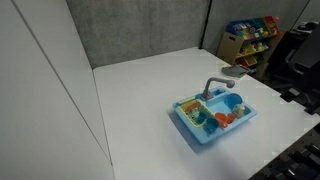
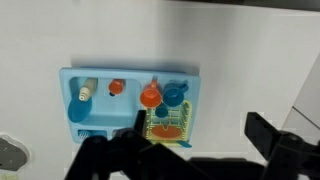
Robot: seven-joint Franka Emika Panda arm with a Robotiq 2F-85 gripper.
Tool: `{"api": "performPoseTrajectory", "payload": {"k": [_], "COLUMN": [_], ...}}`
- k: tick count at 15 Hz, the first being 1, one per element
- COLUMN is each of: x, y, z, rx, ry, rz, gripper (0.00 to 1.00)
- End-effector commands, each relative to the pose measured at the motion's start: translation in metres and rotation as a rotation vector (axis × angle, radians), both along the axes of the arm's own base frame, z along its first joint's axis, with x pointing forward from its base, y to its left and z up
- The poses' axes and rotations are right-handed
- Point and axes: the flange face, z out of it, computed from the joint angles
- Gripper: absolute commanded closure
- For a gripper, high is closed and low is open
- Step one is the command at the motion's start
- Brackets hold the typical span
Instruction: Pick up the blue mug and drop it in the sink
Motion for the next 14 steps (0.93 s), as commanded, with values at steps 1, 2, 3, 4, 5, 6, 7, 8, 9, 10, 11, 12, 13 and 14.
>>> {"api": "performPoseTrajectory", "payload": {"k": [1, 2, 3, 4, 5, 6, 7, 8, 9, 10, 11, 12, 13, 14], "x": [0.004, 0.007, 0.009, 0.012, 0.015, 0.018, 0.023, 0.027, 0.034, 0.04, 0.046, 0.053, 0.059, 0.066], "y": [0.0, 0.001, 0.002, 0.003, 0.004, 0.006, 0.008, 0.01, 0.013, 0.015, 0.018, 0.02, 0.022, 0.025], "z": [0.003, 0.007, 0.011, 0.016, 0.021, 0.027, 0.033, 0.037, 0.041, 0.043, 0.045, 0.047, 0.049, 0.05], "rx": [0.0, 0.004, 0.005, 0.008, 0.012, 0.016, 0.018, 0.021, 0.021, 0.02, 0.02, 0.02, 0.018, 0.018], "ry": [0.006, 0.001, -0.004, -0.006, -0.012, -0.018, -0.016, -0.015, -0.005, 0.001, 0.014, 0.027, 0.039, 0.051], "rz": [-0.002, 0.0, -0.001, 0.002, 0.001, 0.002, 0.005, 0.006, 0.005, 0.005, 0.007, 0.008, 0.009, 0.01], "gripper": [0.0, 0.0, 0.0, 0.0, 0.0, 0.0, 0.0, 0.0, 0.0, 0.0, 0.0, 0.0, 0.0, 0.0]}}
